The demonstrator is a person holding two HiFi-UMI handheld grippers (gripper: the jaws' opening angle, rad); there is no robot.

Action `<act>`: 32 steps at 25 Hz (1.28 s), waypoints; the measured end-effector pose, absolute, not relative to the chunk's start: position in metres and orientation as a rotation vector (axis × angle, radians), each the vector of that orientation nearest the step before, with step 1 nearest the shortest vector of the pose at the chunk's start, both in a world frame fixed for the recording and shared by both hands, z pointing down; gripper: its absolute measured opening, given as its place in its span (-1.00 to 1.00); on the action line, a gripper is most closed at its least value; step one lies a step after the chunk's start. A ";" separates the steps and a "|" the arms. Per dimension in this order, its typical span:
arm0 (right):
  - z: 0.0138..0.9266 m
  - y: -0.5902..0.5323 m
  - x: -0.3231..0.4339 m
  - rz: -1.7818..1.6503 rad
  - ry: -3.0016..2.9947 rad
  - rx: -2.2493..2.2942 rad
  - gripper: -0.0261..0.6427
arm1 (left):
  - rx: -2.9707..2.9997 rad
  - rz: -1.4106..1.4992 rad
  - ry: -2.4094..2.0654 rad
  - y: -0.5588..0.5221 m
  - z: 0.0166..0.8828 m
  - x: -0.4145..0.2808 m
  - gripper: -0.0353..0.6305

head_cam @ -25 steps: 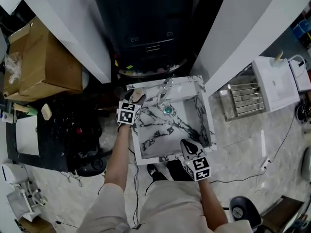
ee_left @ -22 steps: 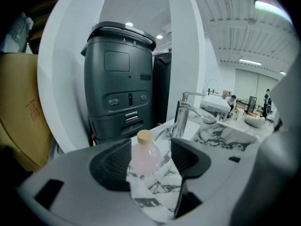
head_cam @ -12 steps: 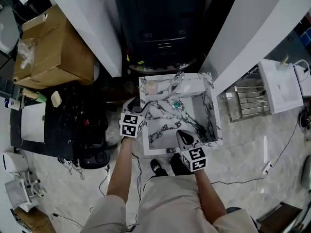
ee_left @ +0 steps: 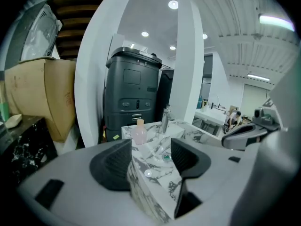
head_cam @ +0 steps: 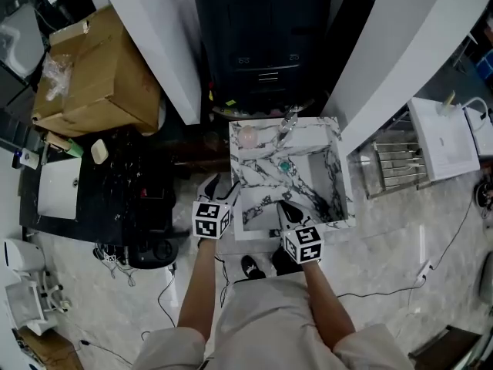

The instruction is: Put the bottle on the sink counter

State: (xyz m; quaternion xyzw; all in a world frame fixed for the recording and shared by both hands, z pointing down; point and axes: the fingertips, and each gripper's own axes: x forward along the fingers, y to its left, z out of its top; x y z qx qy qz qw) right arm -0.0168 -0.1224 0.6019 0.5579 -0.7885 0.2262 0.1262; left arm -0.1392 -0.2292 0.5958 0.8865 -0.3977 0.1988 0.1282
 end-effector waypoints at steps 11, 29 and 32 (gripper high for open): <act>0.599 -0.112 -0.030 0.646 -2.303 1.676 -0.91 | 2.591 0.505 -1.156 -0.178 0.583 -0.141 -0.23; 0.598 -0.092 -0.030 0.660 -2.297 1.706 -0.91 | 2.660 0.533 -1.114 -0.147 0.578 -0.135 -0.76; 0.599 -0.090 -0.027 0.673 -2.291 1.717 -0.91 | 2.663 0.524 -1.115 -0.144 0.577 -0.135 -0.83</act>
